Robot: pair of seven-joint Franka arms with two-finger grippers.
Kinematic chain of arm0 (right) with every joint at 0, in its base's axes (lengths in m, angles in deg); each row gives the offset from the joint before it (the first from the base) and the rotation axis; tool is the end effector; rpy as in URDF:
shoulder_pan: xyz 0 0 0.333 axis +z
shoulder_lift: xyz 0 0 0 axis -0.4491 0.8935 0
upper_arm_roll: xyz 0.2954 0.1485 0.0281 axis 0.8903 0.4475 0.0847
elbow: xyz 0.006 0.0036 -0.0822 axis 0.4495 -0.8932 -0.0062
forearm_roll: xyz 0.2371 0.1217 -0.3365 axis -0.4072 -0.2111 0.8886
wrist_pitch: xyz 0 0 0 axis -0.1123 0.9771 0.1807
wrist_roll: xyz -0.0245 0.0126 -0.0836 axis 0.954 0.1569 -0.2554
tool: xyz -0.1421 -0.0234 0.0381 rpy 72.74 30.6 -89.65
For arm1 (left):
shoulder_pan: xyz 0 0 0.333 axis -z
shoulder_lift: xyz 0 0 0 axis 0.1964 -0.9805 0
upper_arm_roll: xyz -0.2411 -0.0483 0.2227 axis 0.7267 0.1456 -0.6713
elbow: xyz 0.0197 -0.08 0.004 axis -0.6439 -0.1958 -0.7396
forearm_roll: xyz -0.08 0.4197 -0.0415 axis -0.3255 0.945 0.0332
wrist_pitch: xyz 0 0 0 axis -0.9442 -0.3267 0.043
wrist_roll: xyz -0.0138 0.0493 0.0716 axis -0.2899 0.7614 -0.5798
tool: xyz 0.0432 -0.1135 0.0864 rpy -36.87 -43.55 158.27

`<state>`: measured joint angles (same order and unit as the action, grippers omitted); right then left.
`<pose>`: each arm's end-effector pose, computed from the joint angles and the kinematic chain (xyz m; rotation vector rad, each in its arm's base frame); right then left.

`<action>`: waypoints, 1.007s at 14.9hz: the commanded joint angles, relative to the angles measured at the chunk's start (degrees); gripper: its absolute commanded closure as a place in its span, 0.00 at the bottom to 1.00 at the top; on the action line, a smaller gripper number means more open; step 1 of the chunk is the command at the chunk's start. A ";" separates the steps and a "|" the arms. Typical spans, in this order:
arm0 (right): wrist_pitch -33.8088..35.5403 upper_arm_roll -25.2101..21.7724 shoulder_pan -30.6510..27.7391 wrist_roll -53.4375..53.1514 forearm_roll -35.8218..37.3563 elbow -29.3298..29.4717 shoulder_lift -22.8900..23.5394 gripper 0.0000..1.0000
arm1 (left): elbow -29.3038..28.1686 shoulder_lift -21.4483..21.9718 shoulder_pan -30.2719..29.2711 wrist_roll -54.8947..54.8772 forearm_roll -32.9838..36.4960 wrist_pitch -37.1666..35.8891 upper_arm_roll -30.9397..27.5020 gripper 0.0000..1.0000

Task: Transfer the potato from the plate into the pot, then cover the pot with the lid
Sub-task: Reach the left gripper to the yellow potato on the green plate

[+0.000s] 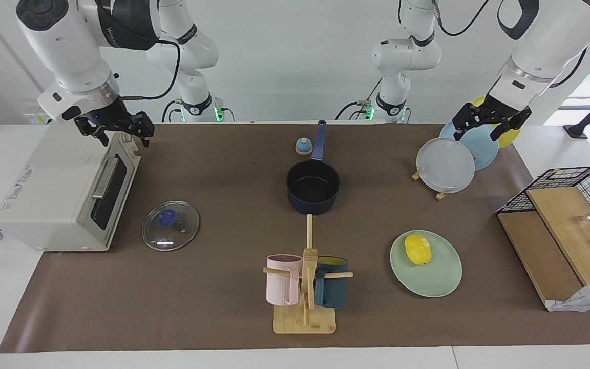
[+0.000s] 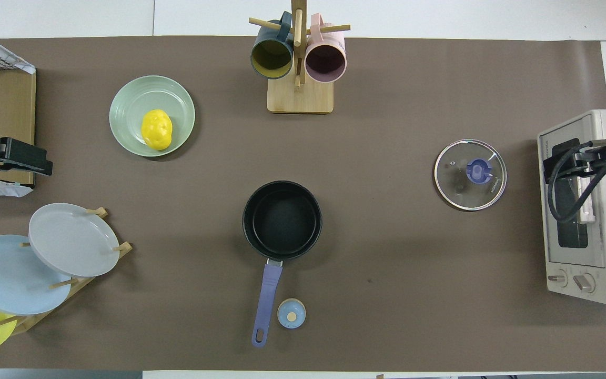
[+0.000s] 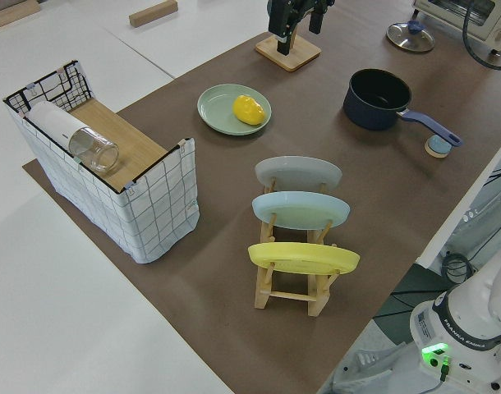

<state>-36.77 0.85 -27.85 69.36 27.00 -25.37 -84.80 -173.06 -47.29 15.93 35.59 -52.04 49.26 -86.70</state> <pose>0.5792 -0.0120 0.5646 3.0566 0.0103 -0.1855 0.5785 -0.0469 0.5987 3.1087 -0.1059 -0.0790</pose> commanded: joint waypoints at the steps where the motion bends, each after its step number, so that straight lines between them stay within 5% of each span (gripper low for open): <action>1: -0.15 0.11 -0.42 -0.27 -1.07 -0.68 -0.69 0.00 | 0.12 0.16 0.41 0.05 0.62 0.19 -0.25 0.00; 11: -0.15 0.11 -0.42 -0.27 -1.07 -0.59 -0.69 0.00 | -2.96 0.78 0.94 0.57 0.53 7.31 -0.25 0.00; 15: -0.15 0.11 -0.42 -0.27 -1.07 -0.59 -0.69 0.00 | 2.55 -7.80 1.20 0.84 -1.92 7.05 -0.07 0.00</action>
<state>-36.77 0.85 -27.85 69.36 27.00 -25.37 -84.80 -174.66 -49.05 16.35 35.61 -52.60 55.84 -86.40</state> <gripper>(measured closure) 0.000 0.000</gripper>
